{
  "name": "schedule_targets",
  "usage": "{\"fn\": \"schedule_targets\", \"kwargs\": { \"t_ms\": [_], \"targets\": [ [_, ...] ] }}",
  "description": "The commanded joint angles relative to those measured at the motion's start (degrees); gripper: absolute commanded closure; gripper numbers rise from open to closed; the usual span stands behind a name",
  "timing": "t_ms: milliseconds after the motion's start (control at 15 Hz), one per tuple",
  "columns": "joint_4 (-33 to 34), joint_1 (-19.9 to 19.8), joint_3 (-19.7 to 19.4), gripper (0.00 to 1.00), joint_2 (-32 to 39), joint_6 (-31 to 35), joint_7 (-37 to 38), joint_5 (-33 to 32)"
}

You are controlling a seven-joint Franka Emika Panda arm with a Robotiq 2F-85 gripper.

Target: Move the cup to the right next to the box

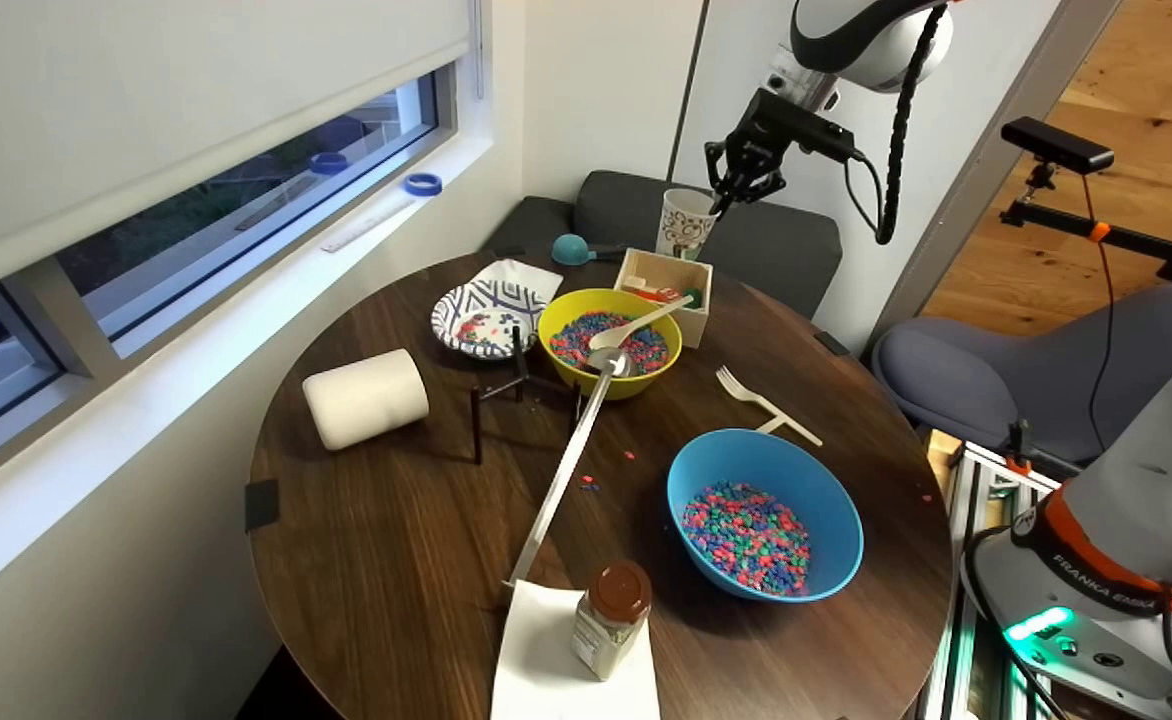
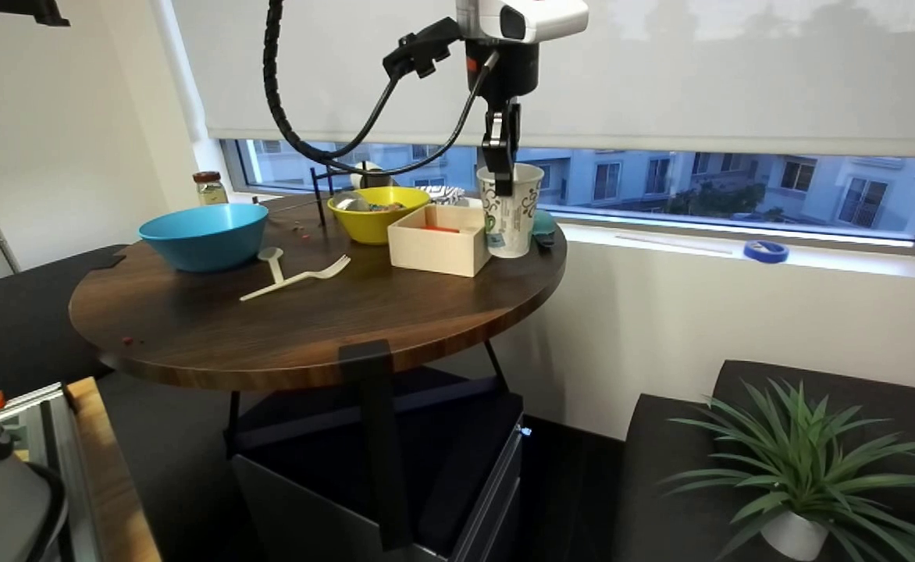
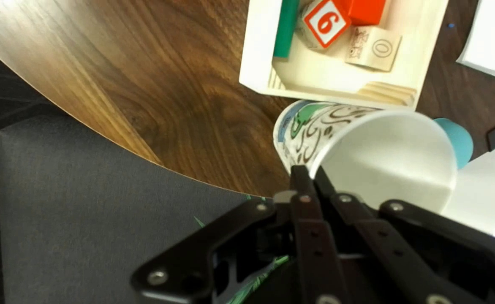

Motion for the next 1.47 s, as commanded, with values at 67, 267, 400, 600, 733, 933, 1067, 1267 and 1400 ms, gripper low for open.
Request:
{"fn": "schedule_targets", "kwargs": {
  "t_ms": [67,267,400,600,733,933,1067,1267,1400],
  "targets": [
    [0.3,-0.1,-0.2,0.99,-0.1,0.2,0.7,-2.2],
    [0.3,-0.4,-0.6,0.99,-0.3,1.5,0.7,-3.2],
    [0.2,-0.6,-0.8,0.99,-0.2,2.0,0.6,-3.4],
    [-0.1,-0.7,-0.9,0.99,0.1,2.8,0.1,-3.2],
    [-0.3,-0.7,-0.9,0.99,0.3,3.4,-0.4,-2.9],
    [-0.5,-0.7,-1.0,0.99,0.7,4.2,-0.9,-2.0],
    [-0.7,-0.6,-1.0,0.99,1.1,4.5,-1.4,-1.5],
    [-0.7,-0.6,-1.0,0.99,1.5,4.4,-1.7,-1.4],
    [-0.6,-0.5,-1.0,0.99,1.8,4.1,-1.9,-1.4]
  ]
}}
